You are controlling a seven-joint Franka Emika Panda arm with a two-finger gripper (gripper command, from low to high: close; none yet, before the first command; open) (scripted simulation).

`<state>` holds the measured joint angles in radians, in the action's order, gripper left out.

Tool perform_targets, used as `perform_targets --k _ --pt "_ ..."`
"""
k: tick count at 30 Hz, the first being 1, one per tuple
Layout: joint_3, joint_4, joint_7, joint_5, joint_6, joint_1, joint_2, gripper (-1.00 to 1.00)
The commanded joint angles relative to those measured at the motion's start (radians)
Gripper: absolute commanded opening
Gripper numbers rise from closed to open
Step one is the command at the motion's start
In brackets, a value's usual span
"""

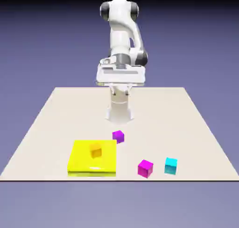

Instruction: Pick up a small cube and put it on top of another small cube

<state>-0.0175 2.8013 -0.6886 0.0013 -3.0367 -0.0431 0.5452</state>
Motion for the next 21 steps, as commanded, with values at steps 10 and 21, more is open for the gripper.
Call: perform_targets --k 10,21 --pt "-0.145 -0.072 0.435 0.011 0.003 -0.257 -0.205 0.0" --pt "-0.305 -0.151 0.913 0.024 0.006 -0.541 -0.431 0.0"
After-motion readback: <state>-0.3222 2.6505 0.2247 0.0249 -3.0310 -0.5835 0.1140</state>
